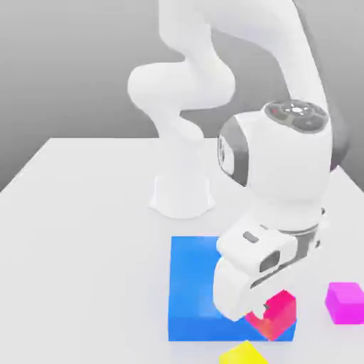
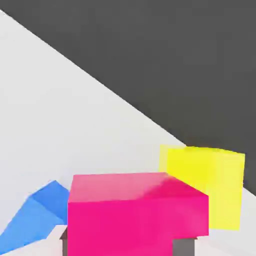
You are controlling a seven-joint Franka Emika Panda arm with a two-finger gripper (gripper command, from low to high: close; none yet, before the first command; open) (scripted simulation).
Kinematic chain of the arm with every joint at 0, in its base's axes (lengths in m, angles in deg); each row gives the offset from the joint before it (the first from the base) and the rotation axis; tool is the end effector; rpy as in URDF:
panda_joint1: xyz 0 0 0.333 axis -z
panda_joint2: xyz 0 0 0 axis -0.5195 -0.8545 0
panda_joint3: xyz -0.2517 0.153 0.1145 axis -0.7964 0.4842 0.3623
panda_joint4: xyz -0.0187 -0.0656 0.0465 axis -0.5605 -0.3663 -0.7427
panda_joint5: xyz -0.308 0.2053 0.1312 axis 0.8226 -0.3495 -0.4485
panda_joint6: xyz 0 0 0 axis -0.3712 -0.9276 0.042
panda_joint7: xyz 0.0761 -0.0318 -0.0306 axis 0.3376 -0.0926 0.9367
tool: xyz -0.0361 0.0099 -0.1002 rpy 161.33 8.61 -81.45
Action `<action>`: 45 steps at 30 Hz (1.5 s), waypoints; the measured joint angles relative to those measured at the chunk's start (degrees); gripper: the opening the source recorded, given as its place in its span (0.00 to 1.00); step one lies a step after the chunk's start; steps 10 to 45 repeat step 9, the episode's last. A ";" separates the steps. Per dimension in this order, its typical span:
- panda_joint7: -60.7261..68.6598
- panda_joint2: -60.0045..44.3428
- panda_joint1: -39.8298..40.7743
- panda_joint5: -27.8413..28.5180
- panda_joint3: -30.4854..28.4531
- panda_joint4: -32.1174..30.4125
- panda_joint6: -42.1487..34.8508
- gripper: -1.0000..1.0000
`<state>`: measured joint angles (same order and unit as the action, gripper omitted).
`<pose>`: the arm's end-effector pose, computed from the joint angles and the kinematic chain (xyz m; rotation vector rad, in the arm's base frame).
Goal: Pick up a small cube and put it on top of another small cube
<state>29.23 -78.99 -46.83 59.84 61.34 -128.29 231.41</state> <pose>0.4557 0.2050 0.2421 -3.1239 0.1050 0.0114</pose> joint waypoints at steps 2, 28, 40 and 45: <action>-4.39 1.03 -3.90 1.33 2.87 -1.03 -0.09 0.00; -11.75 -6.43 -9.85 6.83 3.12 -1.04 7.05 1.00; -11.75 -6.43 -9.85 6.83 3.12 -1.04 7.05 1.00; -11.75 -6.43 -9.85 6.83 3.12 -1.04 7.05 1.00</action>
